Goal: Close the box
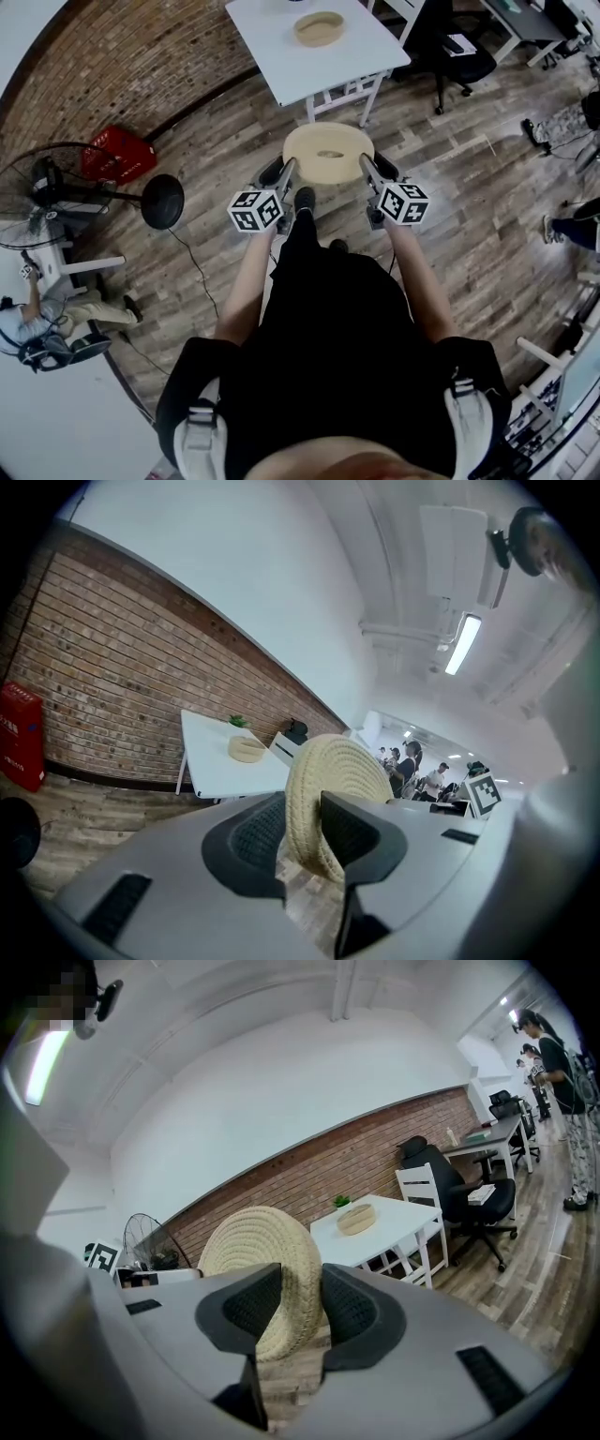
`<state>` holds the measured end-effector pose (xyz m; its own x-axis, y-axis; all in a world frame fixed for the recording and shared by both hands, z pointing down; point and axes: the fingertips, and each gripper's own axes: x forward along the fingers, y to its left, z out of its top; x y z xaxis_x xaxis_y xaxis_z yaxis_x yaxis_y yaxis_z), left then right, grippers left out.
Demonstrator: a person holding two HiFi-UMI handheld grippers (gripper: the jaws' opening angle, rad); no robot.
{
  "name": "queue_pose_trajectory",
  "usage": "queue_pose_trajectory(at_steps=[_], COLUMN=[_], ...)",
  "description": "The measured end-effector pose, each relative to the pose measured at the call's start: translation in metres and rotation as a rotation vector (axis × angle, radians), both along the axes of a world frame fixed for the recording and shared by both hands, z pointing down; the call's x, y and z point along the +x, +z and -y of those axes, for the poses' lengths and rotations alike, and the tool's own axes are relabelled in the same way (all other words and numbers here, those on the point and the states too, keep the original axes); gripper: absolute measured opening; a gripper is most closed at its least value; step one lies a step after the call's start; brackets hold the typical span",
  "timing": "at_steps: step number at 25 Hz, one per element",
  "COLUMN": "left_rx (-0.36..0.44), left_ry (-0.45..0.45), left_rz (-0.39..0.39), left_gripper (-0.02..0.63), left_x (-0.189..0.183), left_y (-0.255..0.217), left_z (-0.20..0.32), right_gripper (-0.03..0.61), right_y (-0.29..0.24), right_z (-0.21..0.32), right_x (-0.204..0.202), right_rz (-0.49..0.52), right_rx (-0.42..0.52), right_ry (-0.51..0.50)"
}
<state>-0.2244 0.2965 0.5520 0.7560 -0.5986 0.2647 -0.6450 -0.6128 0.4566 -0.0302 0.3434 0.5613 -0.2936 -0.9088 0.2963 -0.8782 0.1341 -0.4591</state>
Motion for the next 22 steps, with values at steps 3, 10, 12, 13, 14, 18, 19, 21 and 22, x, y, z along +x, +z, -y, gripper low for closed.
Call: queue_pose_trajectory(at_steps=[3,10,12,13,14,18,19,21,22], left_rx=[0.002,-0.011,-0.015,-0.015,-0.014,-0.011,-0.012,-0.017,-0.019], left_ry=[0.008,0.034,0.045,0.051,0.057,0.077,0.081,0.086,0.088], left_rz=[-0.003,-0.002,-0.001,-0.001,-0.004,-0.010,-0.009,-0.009,-0.010], left_gripper=[0.123,0.123,0.123,0.123,0.123,0.123,0.123,0.123,0.123], left_x=[0.001,0.015,0.019,0.022,0.024,0.030,0.031,0.032,0.033], left_y=[-0.001,0.005,0.007,0.007,0.006,0.004,0.004,0.005,0.005], left_z=[0.015,0.063,0.077,0.085,0.093,0.127,0.135,0.152,0.160], right_gripper=[0.135,0.133,0.133,0.133,0.133,0.133,0.133,0.133,0.133], right_y=[-0.001,0.003,0.003,0.003,0.002,0.000,-0.001,-0.003,-0.005], right_z=[0.014,0.056,0.068,0.075,0.082,0.113,0.122,0.138,0.145], right_x=[0.001,0.013,0.017,0.019,0.021,0.026,0.027,0.028,0.028], right_rz=[0.001,0.001,-0.003,-0.003,-0.004,-0.009,-0.013,-0.026,-0.034], right_rx=[0.001,-0.013,-0.020,-0.021,-0.020,-0.017,-0.018,-0.016,-0.013], right_ry=[0.009,0.036,0.048,0.054,0.059,0.080,0.084,0.087,0.088])
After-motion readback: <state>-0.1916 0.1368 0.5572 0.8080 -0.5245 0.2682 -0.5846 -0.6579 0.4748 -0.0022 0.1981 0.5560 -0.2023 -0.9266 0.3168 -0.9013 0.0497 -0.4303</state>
